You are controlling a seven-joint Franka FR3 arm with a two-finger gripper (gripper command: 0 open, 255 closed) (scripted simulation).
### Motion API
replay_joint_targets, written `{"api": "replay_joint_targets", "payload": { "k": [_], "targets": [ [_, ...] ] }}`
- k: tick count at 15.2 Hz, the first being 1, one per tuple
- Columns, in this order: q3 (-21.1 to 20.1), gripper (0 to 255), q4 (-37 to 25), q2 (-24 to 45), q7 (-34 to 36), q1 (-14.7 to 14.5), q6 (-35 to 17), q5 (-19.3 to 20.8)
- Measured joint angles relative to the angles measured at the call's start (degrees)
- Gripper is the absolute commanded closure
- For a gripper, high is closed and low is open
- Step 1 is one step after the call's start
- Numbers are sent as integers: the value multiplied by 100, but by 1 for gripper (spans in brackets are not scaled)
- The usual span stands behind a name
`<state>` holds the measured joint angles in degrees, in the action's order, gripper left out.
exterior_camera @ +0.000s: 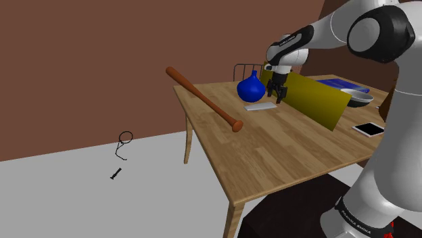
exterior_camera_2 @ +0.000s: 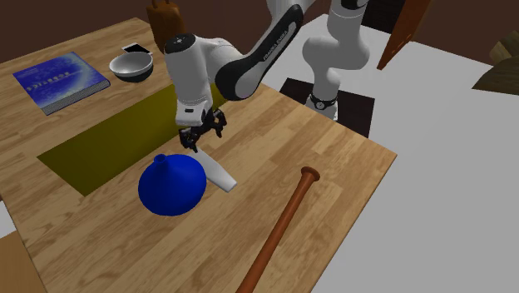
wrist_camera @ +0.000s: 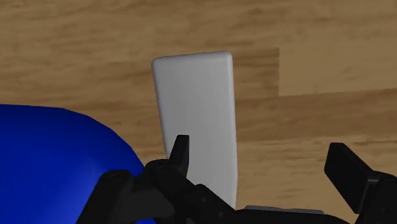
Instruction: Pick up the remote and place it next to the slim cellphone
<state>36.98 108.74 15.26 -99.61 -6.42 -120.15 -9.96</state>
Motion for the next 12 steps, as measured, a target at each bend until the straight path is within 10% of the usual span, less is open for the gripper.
{"api": "replay_joint_targets", "payload": {
  "k": [12],
  "targets": [
    [-362,0,-678,705,-970,496,-400,-663]
  ]
}}
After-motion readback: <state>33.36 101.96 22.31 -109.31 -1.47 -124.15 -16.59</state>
